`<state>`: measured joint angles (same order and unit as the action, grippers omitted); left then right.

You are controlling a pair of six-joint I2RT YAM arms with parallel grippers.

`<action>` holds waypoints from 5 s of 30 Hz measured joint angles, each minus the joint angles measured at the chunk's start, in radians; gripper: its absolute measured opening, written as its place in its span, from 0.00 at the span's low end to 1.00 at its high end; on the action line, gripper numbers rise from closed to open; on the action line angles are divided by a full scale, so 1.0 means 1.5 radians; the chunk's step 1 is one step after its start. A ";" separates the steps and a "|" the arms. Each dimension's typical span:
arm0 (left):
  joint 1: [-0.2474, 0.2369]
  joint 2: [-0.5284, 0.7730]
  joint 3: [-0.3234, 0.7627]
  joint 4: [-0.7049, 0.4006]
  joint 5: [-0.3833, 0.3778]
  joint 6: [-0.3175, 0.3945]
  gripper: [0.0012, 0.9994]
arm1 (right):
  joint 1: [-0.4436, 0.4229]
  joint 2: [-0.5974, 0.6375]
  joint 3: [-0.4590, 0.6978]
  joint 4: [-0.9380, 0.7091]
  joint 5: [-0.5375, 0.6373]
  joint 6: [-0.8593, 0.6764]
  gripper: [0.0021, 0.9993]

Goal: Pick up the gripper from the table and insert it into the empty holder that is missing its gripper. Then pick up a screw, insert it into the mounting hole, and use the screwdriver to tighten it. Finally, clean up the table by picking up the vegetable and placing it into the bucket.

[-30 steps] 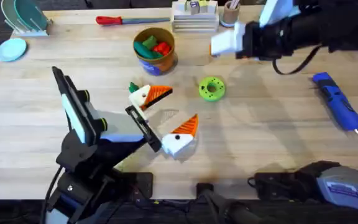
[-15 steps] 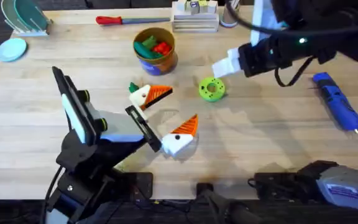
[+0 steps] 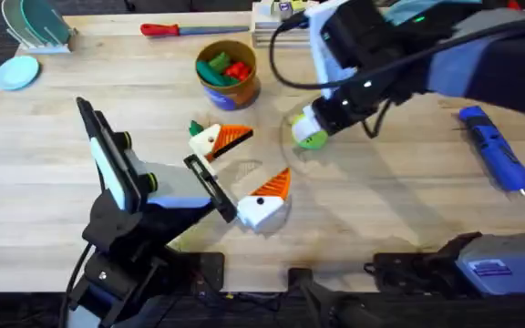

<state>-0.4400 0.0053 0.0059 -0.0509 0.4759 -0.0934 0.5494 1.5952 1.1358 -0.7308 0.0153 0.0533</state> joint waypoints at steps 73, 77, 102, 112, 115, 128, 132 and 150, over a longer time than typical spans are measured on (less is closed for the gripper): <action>0.000 0.000 0.000 -0.002 0.108 0.005 0.99 | 0.287 -0.025 0.347 -0.166 0.075 -0.018 0.00; 0.000 0.000 0.000 -0.002 0.125 0.005 0.99 | 0.330 -0.025 0.348 -0.166 0.074 -0.004 0.00; 0.000 0.000 0.000 -0.003 0.137 0.004 0.99 | 0.365 0.023 0.348 -0.182 0.047 0.029 0.00; 0.000 0.000 0.000 -0.003 0.138 0.004 0.99 | 0.365 0.023 0.348 -0.181 0.047 0.029 0.00; 0.000 0.000 0.000 -0.003 0.138 0.004 0.99 | 0.365 0.023 0.348 -0.181 0.047 0.029 0.00; 0.000 0.000 0.000 -0.003 0.139 0.005 0.99 | 0.365 0.023 0.348 -0.194 0.047 0.026 0.00; 0.000 0.000 0.000 -0.003 0.139 0.005 0.99 | 0.364 0.023 0.348 -0.196 0.047 0.024 0.00; 0.000 0.000 0.000 -0.004 0.138 -0.001 0.99 | 0.363 0.055 0.348 -0.188 0.044 0.019 0.00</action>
<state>-0.4400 0.0058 0.0059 -0.0574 0.6834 -0.0949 1.0939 1.6784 1.6581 -1.0131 0.0818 0.0815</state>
